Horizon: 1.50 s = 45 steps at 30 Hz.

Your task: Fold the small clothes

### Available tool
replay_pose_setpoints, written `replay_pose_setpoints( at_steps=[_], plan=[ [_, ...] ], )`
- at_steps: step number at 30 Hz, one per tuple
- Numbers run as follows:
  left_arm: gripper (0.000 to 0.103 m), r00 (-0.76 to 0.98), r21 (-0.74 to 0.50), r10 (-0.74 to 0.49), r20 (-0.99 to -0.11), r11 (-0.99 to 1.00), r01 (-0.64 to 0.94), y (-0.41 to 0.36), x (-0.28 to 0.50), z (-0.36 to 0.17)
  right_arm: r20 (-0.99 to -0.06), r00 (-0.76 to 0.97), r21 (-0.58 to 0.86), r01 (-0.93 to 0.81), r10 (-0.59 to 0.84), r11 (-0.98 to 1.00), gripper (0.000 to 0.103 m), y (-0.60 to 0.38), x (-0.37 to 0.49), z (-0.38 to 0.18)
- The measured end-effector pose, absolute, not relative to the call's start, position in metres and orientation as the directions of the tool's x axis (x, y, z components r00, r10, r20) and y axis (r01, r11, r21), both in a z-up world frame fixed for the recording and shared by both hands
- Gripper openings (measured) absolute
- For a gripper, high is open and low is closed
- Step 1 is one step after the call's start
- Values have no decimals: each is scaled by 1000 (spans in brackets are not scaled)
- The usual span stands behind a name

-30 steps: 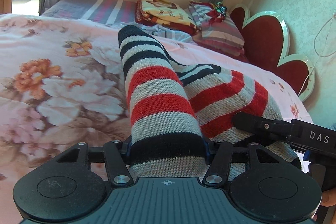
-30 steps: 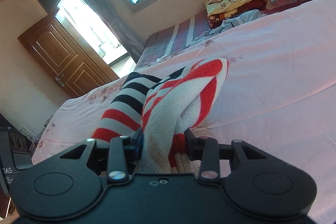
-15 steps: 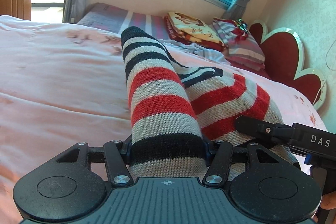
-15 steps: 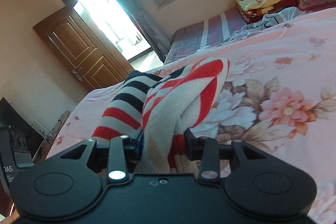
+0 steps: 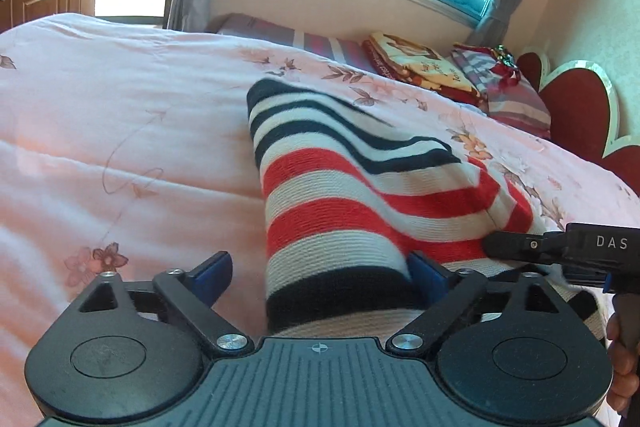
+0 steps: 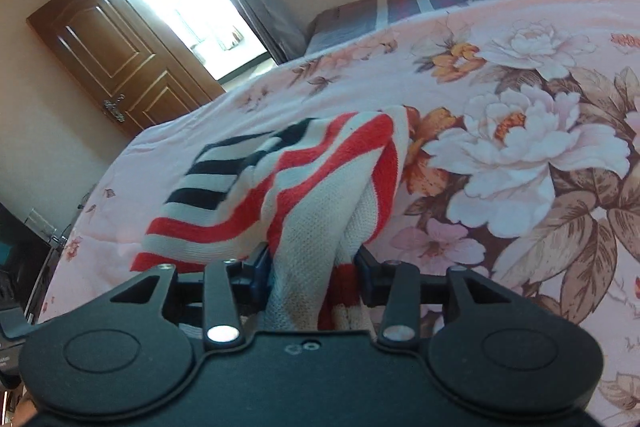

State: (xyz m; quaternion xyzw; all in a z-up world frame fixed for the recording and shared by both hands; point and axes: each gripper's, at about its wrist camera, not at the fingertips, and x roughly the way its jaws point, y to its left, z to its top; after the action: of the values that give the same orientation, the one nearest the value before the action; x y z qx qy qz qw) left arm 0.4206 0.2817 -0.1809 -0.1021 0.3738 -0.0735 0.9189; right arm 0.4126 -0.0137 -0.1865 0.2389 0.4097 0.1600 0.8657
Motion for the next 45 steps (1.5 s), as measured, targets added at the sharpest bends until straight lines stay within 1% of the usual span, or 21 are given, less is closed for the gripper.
replay_pose_setpoints(
  at_steps=[2,5,9,12,14,15,17,18,19,21,24,25,29,31,33,36,39,41,43,44,45],
  plan=[
    [93,706,-249,-204,-678,968,40,282,420,-178,-627,617,572,-49,475,819,49,-19,408,-189],
    [93,738,-196,-148,-658,980,22,278,403,-162,-622,650,543,-42,436,838,50,-26,392,-172],
    [93,750,-144,-149,-644,987,72,274,373,-148,-587,677,523,-103,445,846,50,-33,359,-141],
    [93,723,-163,-153,-674,985,56,278,355,-155,-622,640,485,-139,452,864,50,-28,336,-136],
    [93,703,-173,-161,-692,983,55,276,349,-166,-642,607,499,-134,469,856,50,-23,325,-144],
    [93,692,-181,-167,-702,982,53,274,348,-171,-654,593,498,-129,470,857,47,-20,323,-149],
    [93,677,-210,-190,-711,976,53,269,348,-179,-677,570,491,-121,466,863,32,-13,324,-157],
    [93,674,-213,-193,-713,976,53,267,349,-181,-687,566,478,-119,455,870,15,-9,325,-160],
    [93,673,-209,-193,-714,976,58,262,349,-181,-699,567,452,-121,436,884,11,-5,324,-160],
    [93,672,-212,-208,-711,974,77,256,346,-178,-694,597,406,-138,403,903,10,-1,320,-152],
    [93,666,-215,-213,-715,973,82,252,345,-179,-725,626,241,-158,286,957,10,8,318,-152],
    [93,642,-215,-211,-737,974,74,251,349,-185,-752,598,237,-148,278,960,10,8,322,-163],
    [94,631,-200,-201,-749,977,73,250,351,-184,-744,611,255,-116,272,960,15,7,317,-160],
    [94,618,-210,-195,-761,976,50,252,351,-180,-728,628,279,-94,274,956,24,5,310,-152],
    [94,617,-212,-186,-765,977,32,254,348,-176,-680,677,306,-88,282,948,24,5,300,-137],
    [94,612,-190,-173,-772,981,38,252,347,-179,-641,720,268,-115,266,957,24,18,288,-123],
    [96,610,-181,-167,-775,983,40,251,348,-182,-680,693,216,-122,239,969,23,32,290,-134],
    [99,604,-166,-160,-781,985,47,248,349,-182,-736,654,155,-86,173,984,20,36,296,-153],
    [103,594,-152,-151,-790,987,50,246,349,-181,-736,659,166,-49,157,985,17,33,296,-159],
    [103,592,-148,-150,-792,988,51,245,348,-181,-729,663,193,-39,170,980,18,32,293,-157],
    [103,590,-148,-150,-793,988,51,245,348,-180,-719,669,224,-37,191,974,24,30,289,-152]
  ],
)
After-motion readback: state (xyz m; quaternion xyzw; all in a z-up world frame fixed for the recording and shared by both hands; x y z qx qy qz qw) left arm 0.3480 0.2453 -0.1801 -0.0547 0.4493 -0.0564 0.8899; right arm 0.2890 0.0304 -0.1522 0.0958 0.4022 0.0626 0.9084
